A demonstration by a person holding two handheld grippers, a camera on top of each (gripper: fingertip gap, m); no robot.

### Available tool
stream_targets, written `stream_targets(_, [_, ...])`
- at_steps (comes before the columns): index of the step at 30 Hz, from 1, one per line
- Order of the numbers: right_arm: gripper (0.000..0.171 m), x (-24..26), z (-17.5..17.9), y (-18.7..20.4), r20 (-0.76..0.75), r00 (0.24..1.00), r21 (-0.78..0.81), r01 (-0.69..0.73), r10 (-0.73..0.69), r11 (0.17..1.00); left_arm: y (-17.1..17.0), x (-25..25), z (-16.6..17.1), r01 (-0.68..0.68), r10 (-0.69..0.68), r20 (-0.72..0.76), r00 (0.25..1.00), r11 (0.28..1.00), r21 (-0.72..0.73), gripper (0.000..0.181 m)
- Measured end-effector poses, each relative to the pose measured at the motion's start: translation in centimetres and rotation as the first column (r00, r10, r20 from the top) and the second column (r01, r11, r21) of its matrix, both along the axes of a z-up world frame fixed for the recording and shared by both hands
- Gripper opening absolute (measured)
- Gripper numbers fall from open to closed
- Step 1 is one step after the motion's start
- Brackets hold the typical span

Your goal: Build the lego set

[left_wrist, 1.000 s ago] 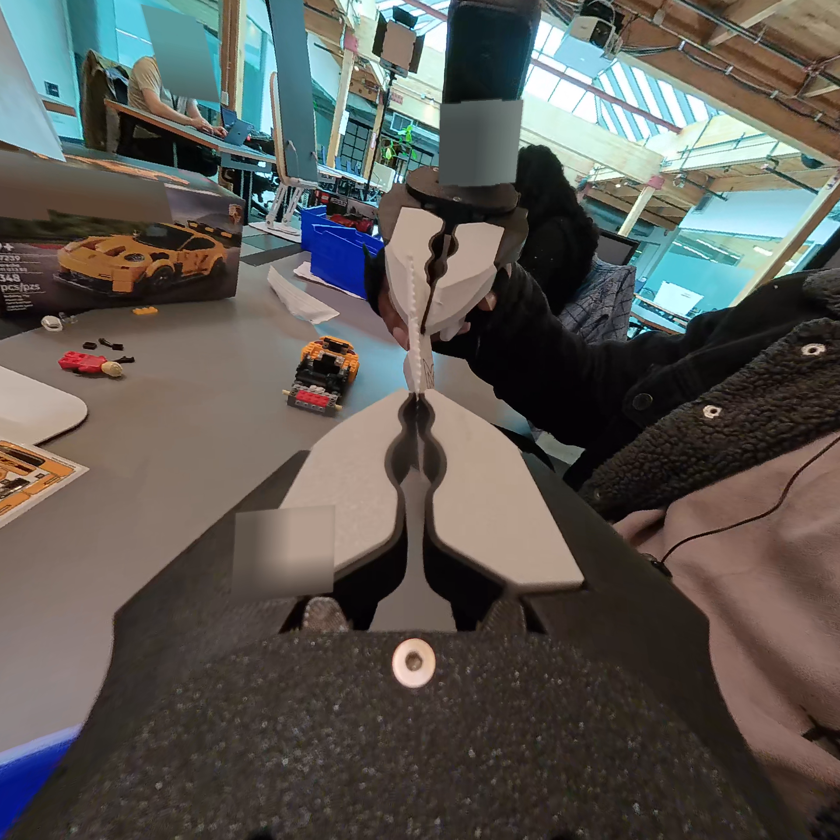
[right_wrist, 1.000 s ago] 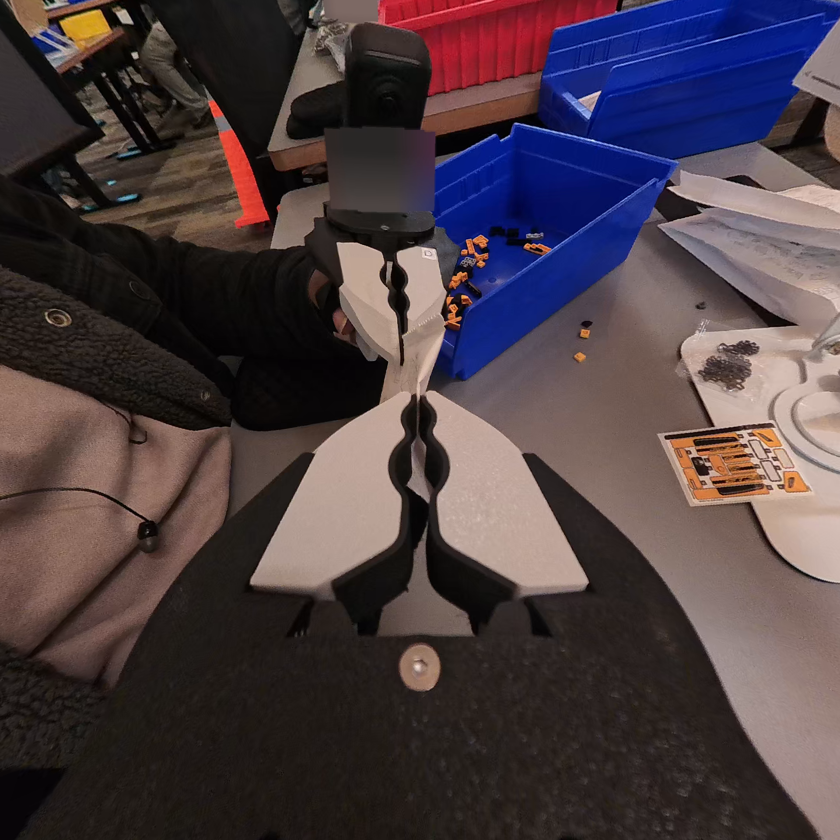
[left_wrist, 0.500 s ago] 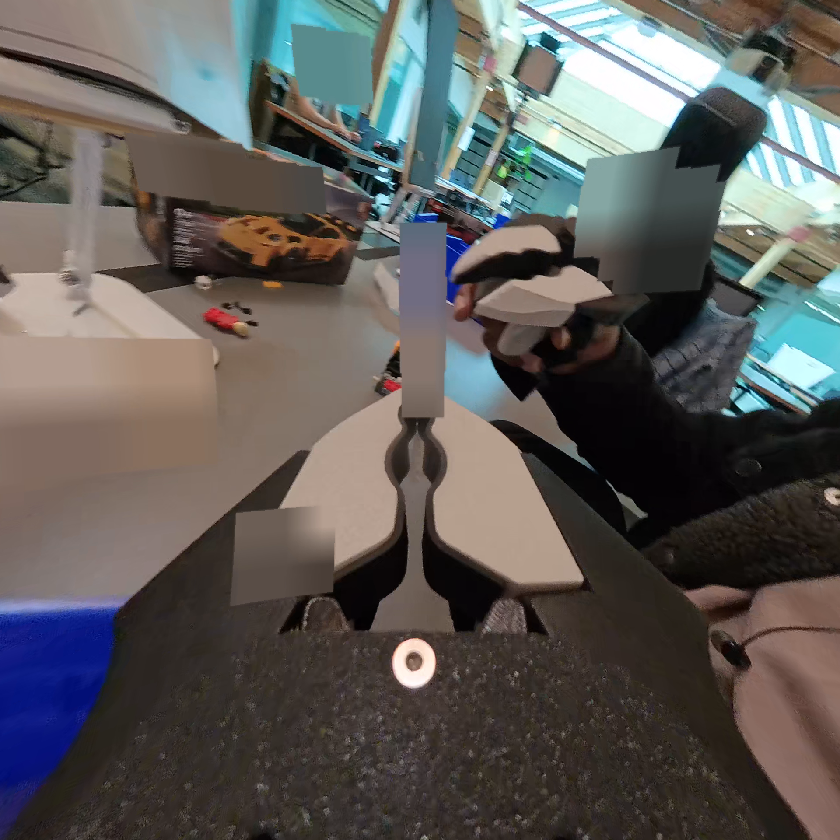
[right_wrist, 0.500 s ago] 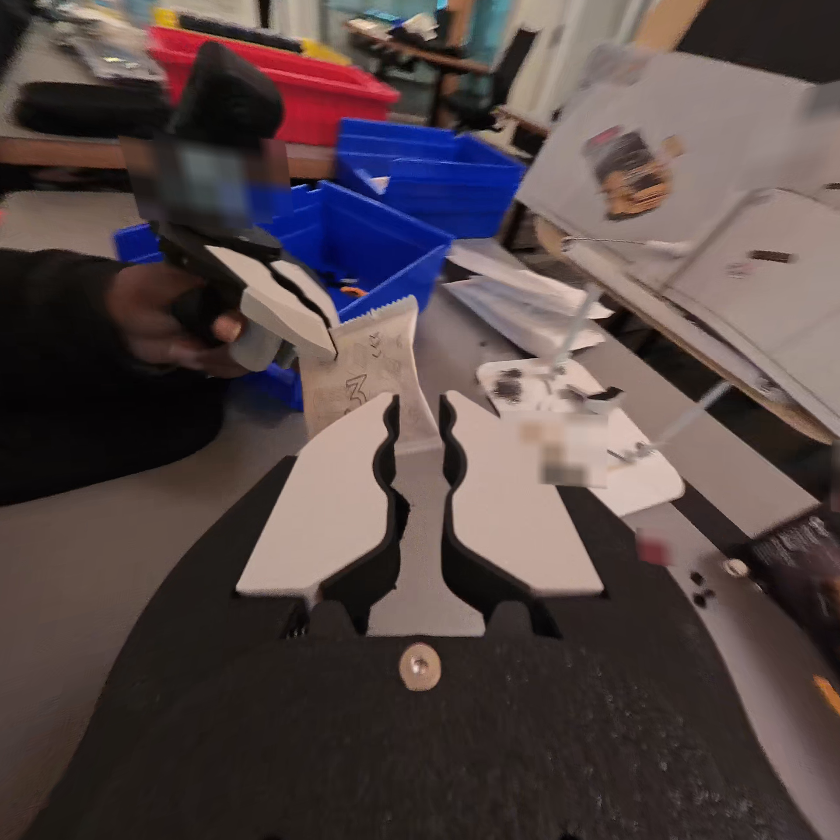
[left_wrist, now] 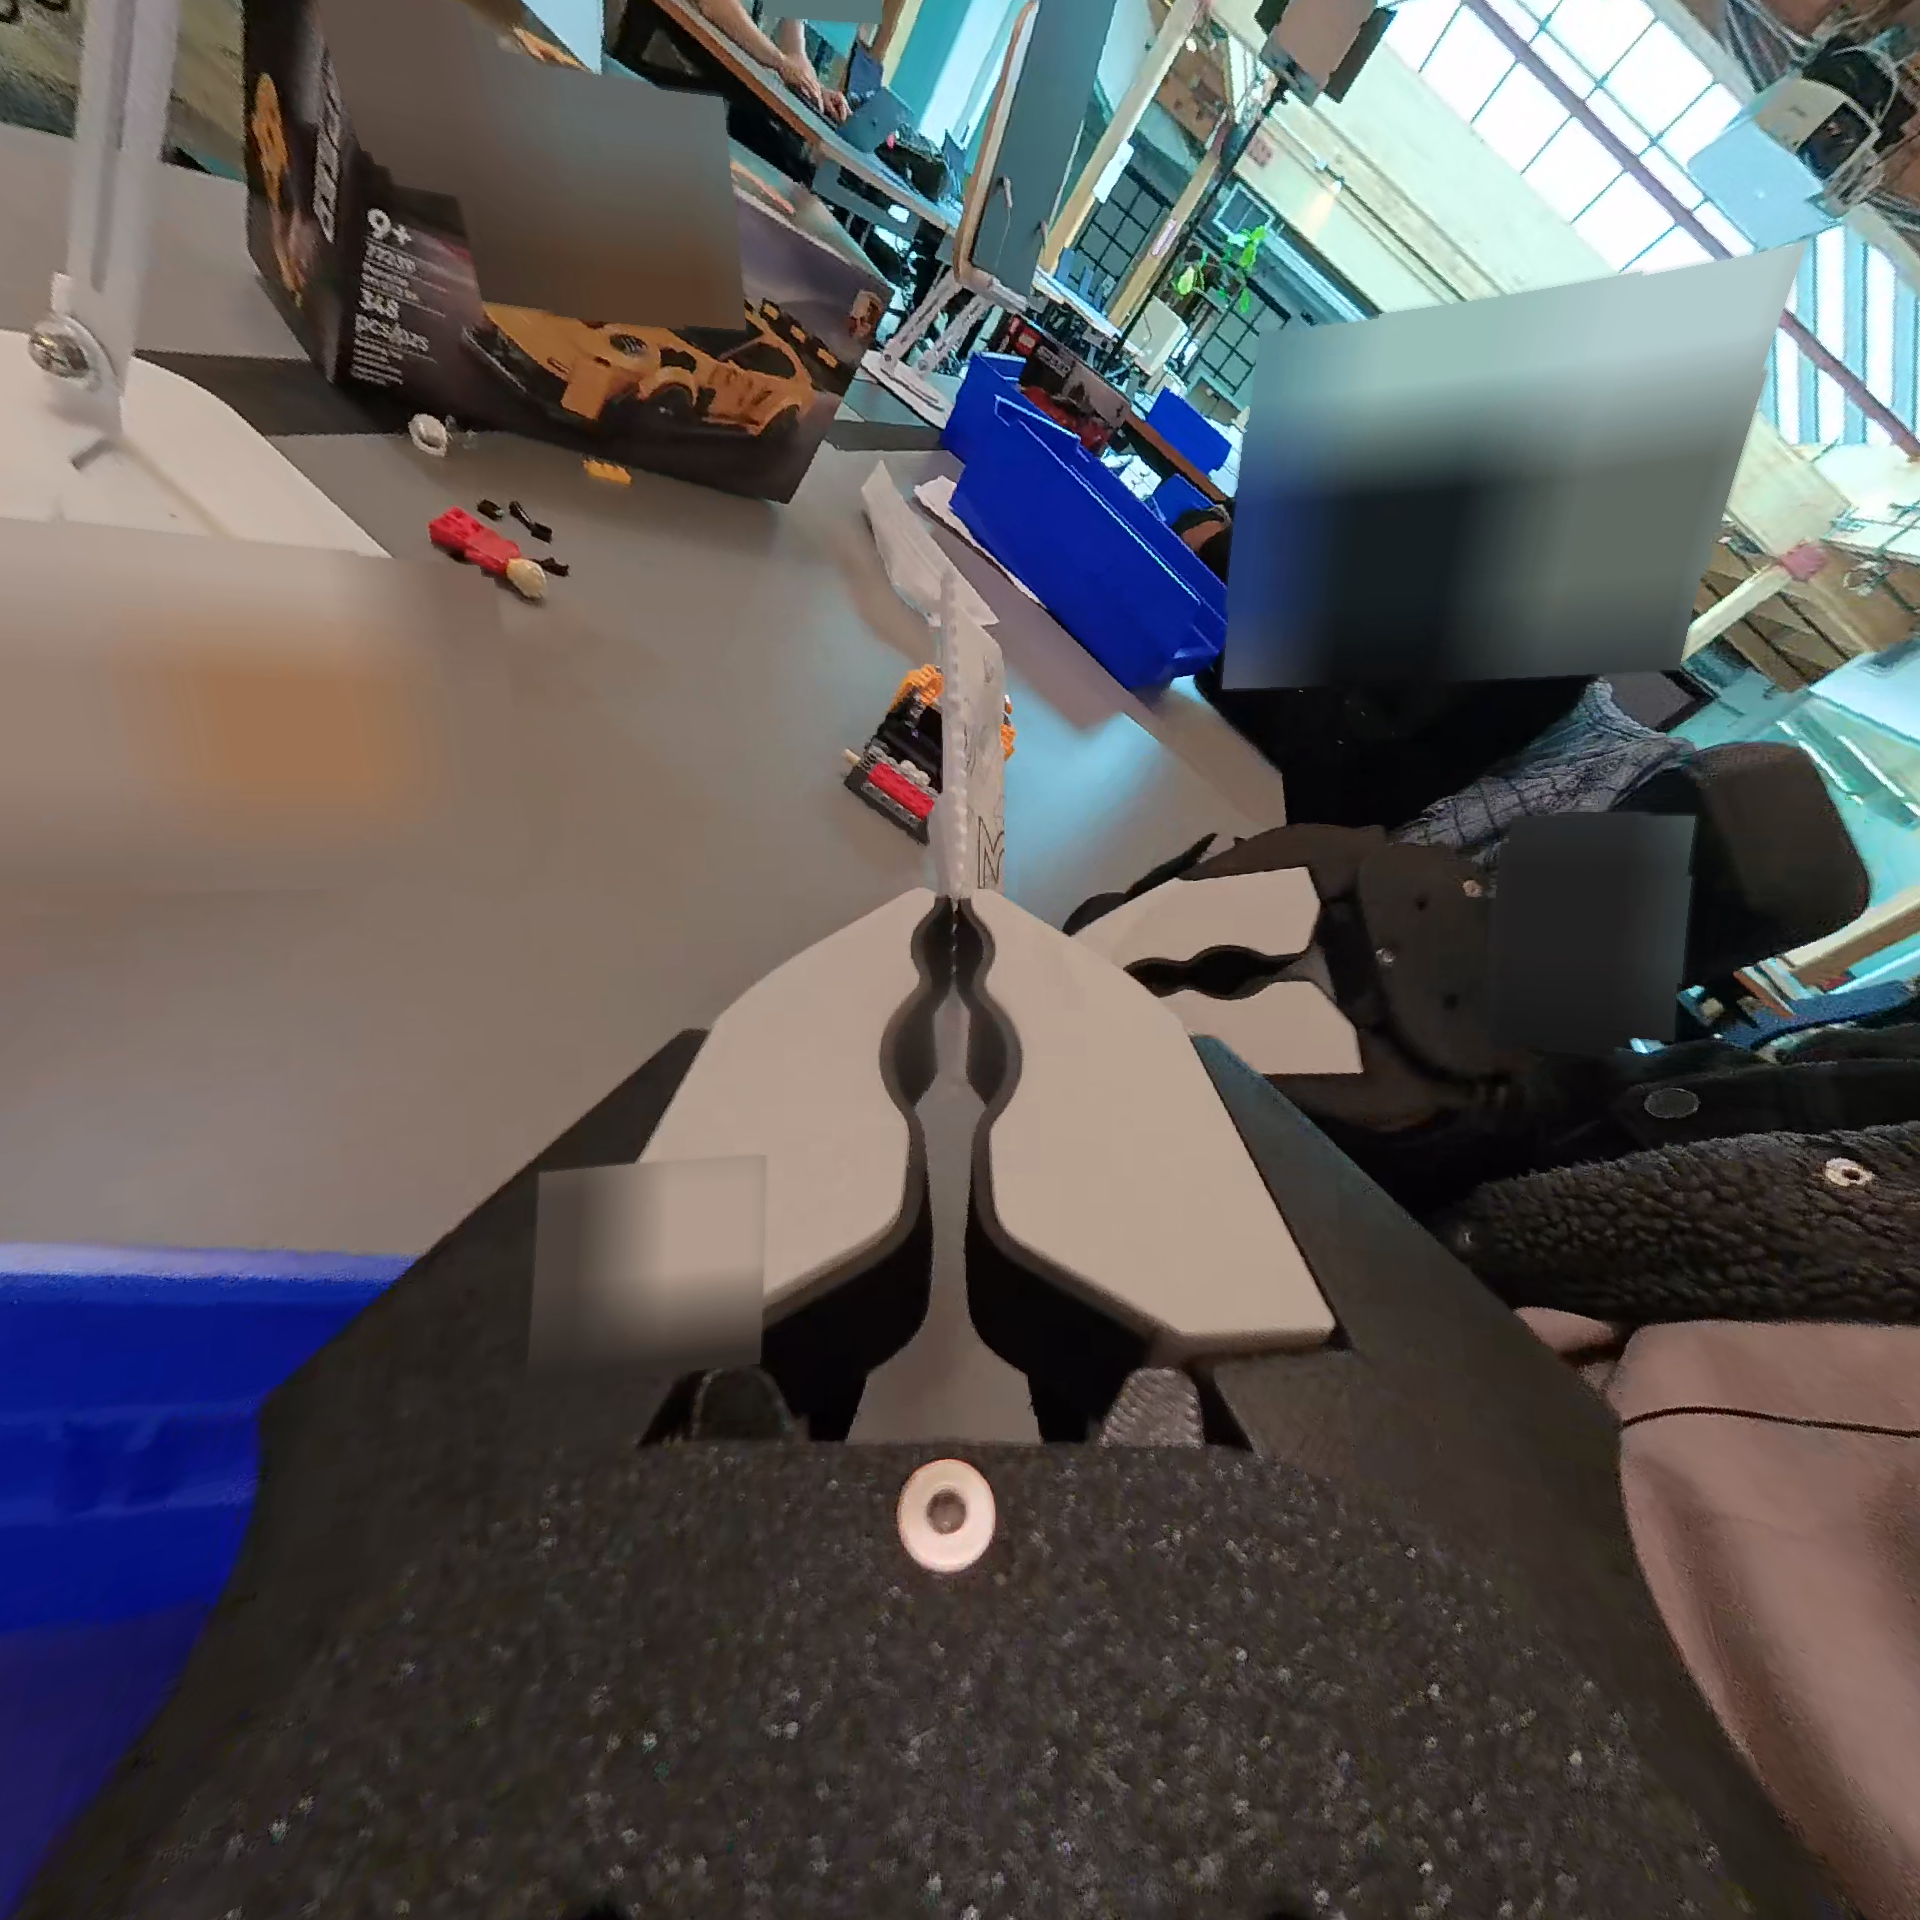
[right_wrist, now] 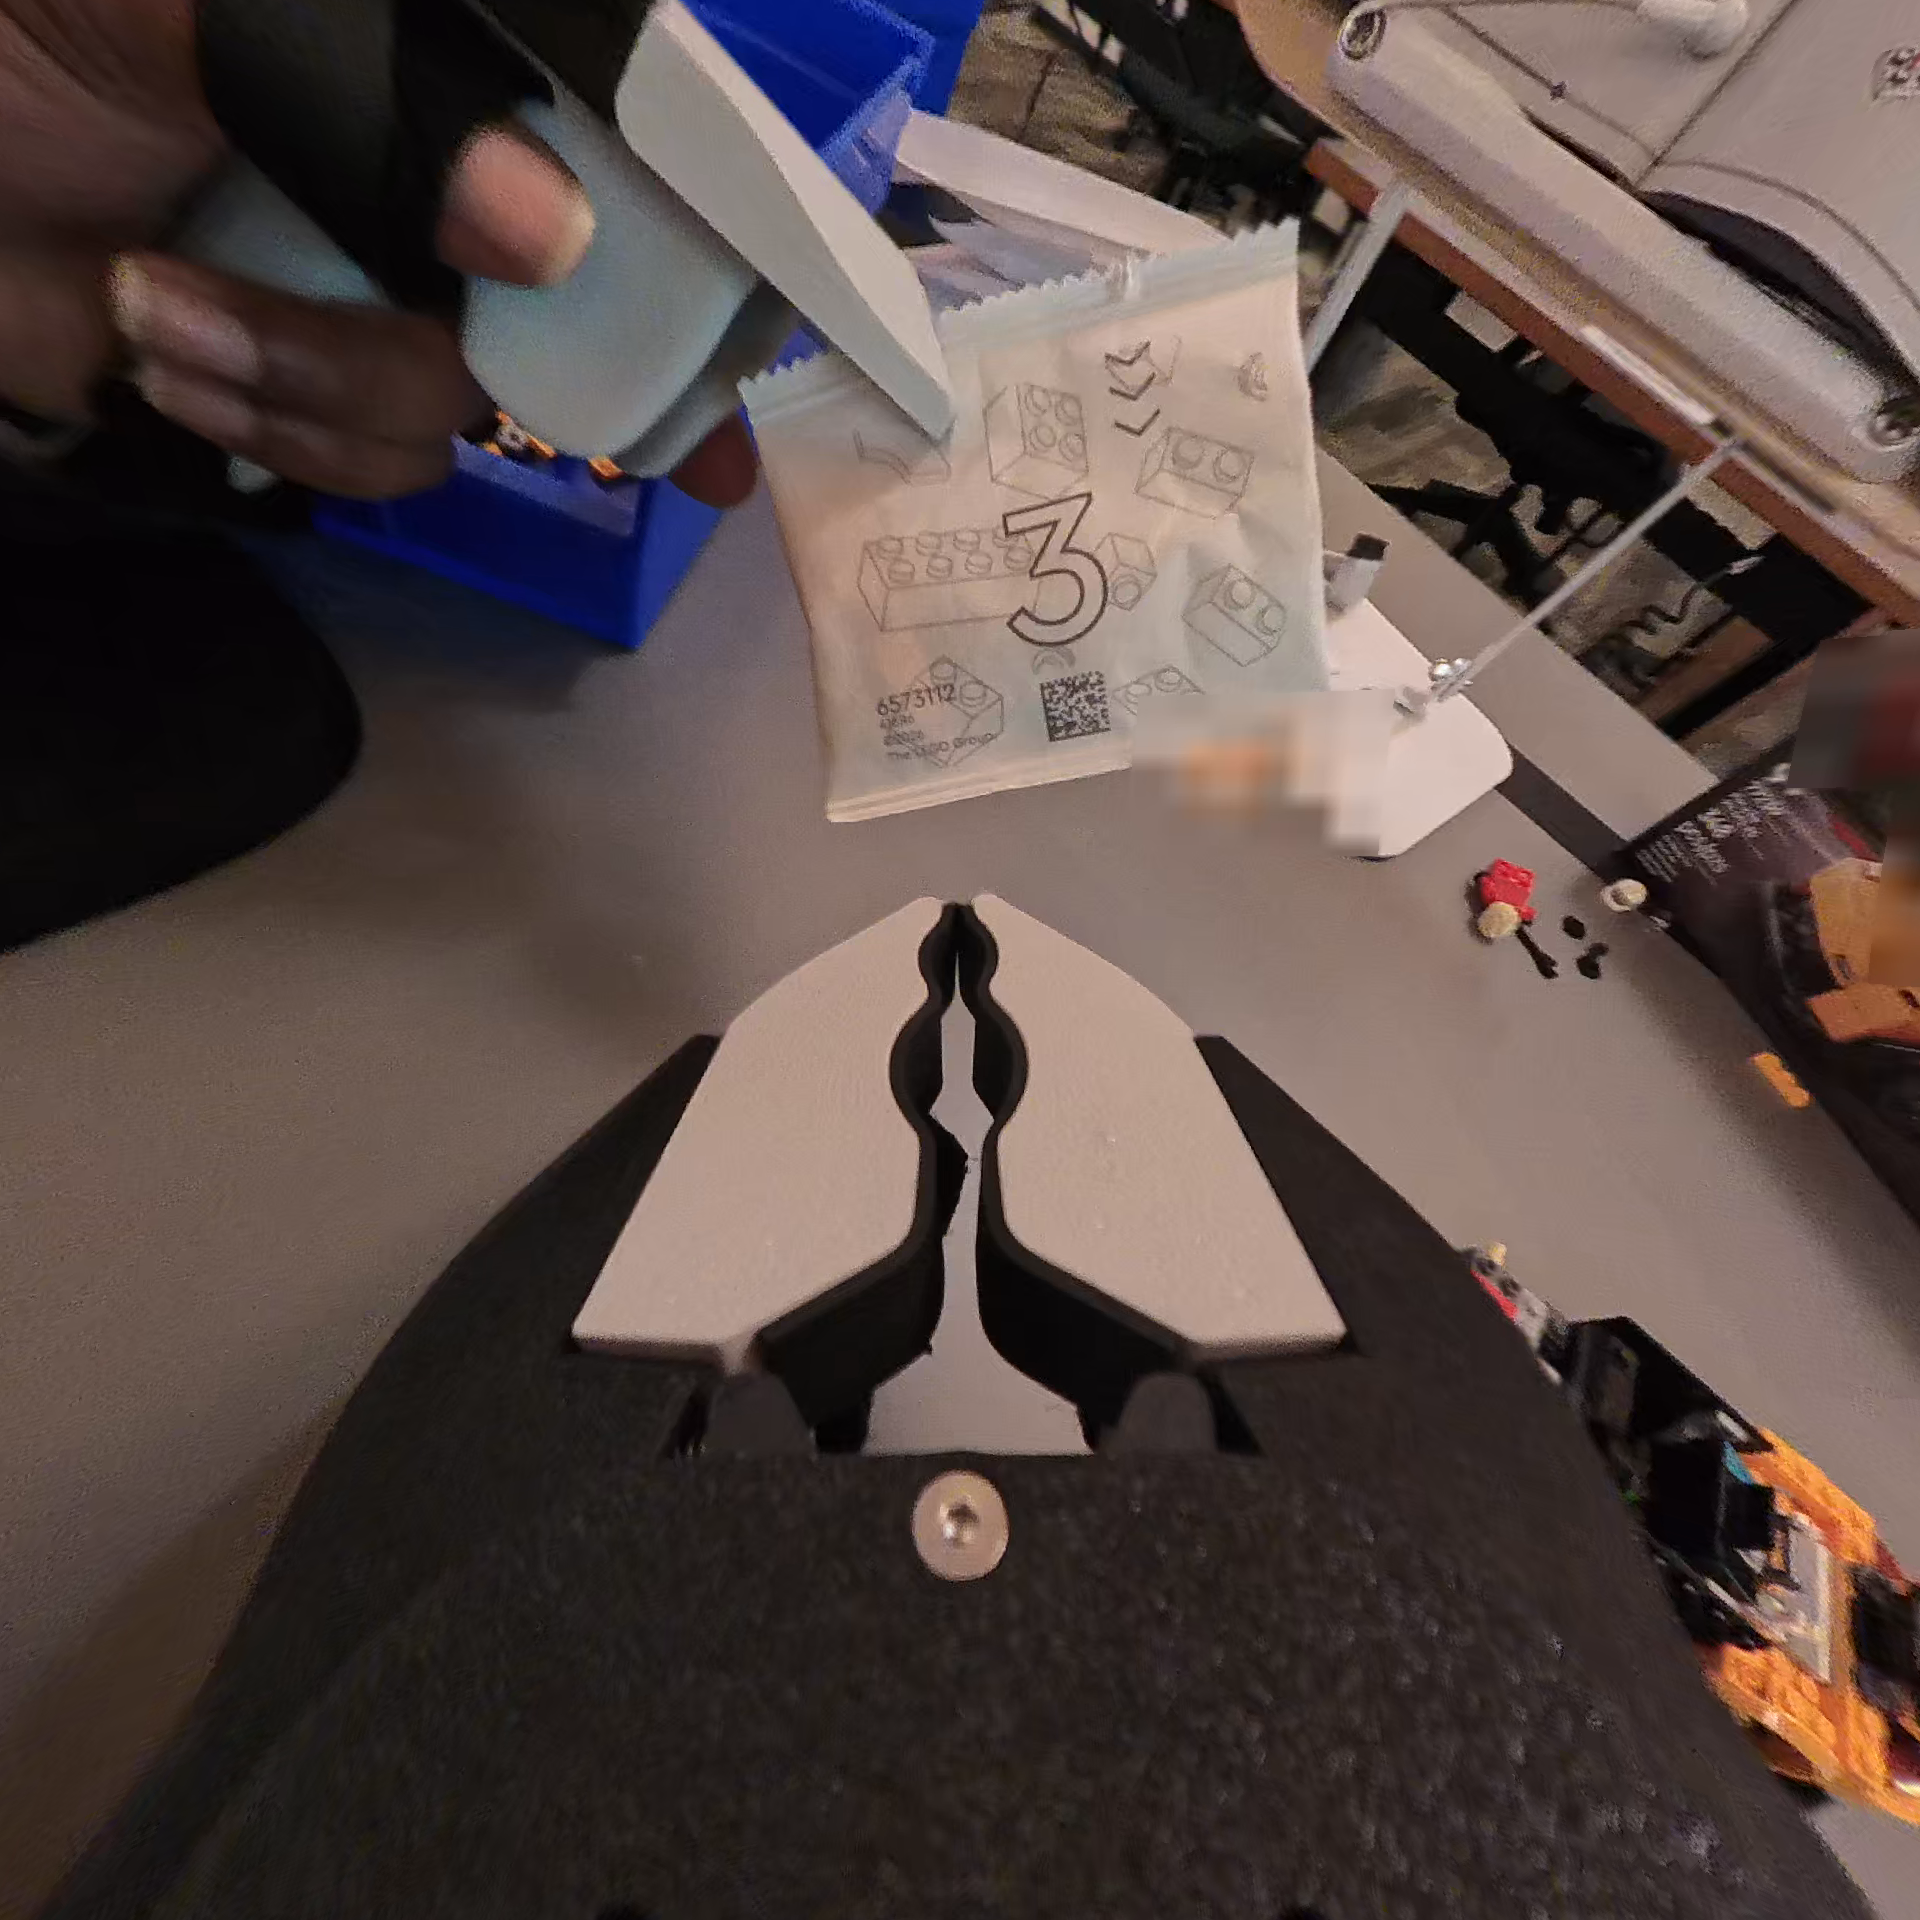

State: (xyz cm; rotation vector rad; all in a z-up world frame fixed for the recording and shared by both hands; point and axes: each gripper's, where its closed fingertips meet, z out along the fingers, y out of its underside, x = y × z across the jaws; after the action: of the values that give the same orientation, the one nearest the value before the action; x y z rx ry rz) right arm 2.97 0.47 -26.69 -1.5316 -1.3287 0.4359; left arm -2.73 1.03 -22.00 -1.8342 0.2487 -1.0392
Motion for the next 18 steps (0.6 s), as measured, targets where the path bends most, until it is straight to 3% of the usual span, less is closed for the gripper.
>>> stream_targets(18, [0.0, -0.01, -1.04, 0.63, 0.022, 1.0, 0.003, 0.01, -0.01, 1.0, -0.13, 0.28, -0.39, 0.034, -0.033, 0.04, 0.999, 0.999, -0.032, 0.0])
